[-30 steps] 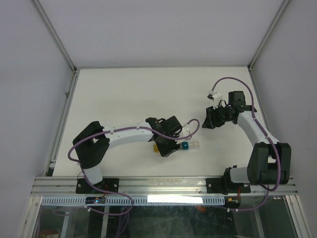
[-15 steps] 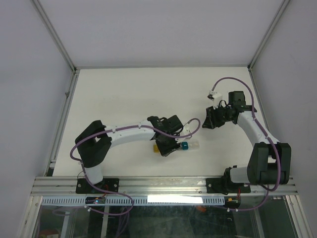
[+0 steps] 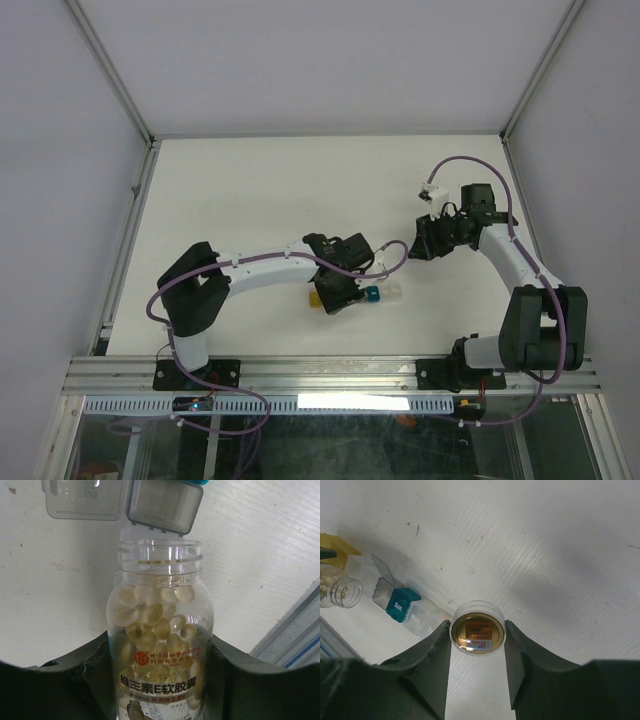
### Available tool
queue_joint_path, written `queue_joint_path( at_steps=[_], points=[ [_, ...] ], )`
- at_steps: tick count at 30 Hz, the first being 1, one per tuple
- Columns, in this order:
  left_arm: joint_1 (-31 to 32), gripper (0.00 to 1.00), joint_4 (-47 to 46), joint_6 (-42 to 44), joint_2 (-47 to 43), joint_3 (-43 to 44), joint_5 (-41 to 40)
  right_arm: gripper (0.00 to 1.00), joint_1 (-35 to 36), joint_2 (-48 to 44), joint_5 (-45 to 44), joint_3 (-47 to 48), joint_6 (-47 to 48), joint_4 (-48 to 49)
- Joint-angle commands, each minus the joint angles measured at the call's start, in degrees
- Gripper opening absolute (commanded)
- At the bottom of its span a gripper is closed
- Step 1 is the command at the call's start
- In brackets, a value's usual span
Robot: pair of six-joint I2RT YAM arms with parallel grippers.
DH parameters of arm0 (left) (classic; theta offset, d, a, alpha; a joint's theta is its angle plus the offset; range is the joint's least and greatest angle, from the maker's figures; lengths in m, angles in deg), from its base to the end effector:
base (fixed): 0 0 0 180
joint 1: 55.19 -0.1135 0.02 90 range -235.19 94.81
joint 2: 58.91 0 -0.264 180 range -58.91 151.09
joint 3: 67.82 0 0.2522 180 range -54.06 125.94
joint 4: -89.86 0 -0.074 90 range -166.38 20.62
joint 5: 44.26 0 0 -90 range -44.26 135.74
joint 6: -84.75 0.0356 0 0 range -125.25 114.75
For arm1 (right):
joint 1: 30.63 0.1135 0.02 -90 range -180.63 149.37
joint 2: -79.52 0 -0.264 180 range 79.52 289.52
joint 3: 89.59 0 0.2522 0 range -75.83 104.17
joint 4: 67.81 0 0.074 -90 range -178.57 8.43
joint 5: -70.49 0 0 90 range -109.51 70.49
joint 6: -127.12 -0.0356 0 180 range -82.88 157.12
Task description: Sort the pills into containers
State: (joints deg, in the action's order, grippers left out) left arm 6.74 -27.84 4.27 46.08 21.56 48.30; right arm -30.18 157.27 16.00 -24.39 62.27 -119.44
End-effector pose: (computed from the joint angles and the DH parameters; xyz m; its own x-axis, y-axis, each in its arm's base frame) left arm 0.1652 -0.3132 0.1935 -0.3073 0.9273 -0.2138 0.9498 0.3128 -0.0084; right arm 0.2548 0.0227 0.2240 -0.7046 -0.3515 -0.6165 -0.6173 0.7320 0.2882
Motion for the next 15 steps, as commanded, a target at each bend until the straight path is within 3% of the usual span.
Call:
queue_joint_path(
  at_steps=[1, 15],
  points=[
    [0.3, 0.00, 1.9, -1.1, 0.4, 3.1, -1.6, 0.15, -0.4, 0.2, 1.8, 2.0, 0.3, -0.1],
    [2.1, 0.00, 5.2, -1.8, 1.9, 6.2, -3.5, 0.15, -0.4, 0.9, 2.0, 2.0, 0.4, -0.4]
  ],
)
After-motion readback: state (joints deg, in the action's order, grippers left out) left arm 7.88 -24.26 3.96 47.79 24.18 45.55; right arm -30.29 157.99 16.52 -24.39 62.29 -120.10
